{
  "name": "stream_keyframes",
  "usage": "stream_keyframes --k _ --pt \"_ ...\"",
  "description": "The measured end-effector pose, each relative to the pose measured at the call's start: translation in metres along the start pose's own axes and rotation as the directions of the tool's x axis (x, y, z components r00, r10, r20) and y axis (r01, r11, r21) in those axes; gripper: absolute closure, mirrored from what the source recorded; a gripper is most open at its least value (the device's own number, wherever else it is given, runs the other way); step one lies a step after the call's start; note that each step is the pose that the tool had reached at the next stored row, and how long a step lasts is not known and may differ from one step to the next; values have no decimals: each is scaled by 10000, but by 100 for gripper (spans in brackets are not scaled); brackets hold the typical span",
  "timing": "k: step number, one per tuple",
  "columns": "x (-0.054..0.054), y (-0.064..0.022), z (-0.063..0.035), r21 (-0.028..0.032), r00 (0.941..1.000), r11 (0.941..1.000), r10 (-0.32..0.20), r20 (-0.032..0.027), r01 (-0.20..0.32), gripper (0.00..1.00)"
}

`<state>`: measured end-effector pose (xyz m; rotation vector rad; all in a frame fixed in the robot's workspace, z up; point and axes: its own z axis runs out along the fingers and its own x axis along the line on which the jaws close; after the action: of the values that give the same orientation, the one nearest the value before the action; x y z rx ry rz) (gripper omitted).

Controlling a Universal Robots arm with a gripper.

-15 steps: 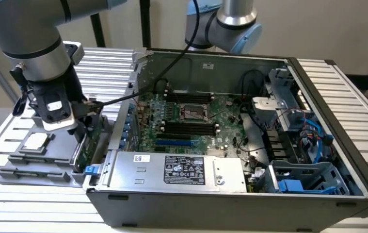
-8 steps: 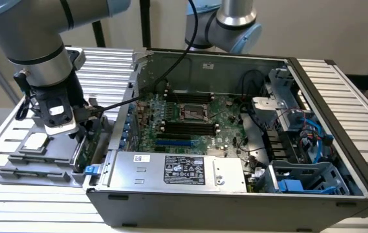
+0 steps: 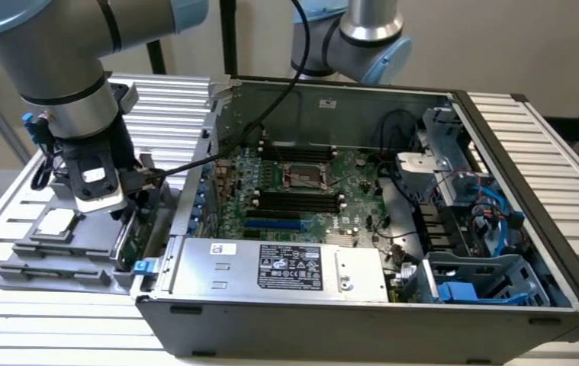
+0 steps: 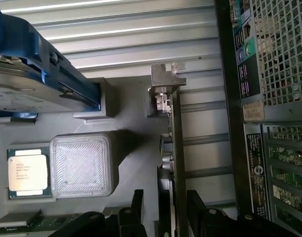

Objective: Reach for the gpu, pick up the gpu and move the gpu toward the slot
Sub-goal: 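Pick up the gpu and move the gpu toward the slot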

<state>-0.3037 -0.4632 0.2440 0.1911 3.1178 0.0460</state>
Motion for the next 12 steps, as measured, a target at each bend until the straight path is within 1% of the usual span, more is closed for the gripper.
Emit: stream_keyframes --k 6,7,8,10,11,12 --pt "3 26 27 16 10000 10000 -3 30 3 52" --pt "4 26 30 19 10000 10000 -4 30 3 54" --pt "4 26 33 21 10000 10000 -2 31 2 60" --pt "5 26 38 27 10000 10000 -2 33 2 60" --pt "5 27 40 30 10000 10000 -2 34 2 67" --pt "5 27 41 33 10000 10000 -2 34 2 67"
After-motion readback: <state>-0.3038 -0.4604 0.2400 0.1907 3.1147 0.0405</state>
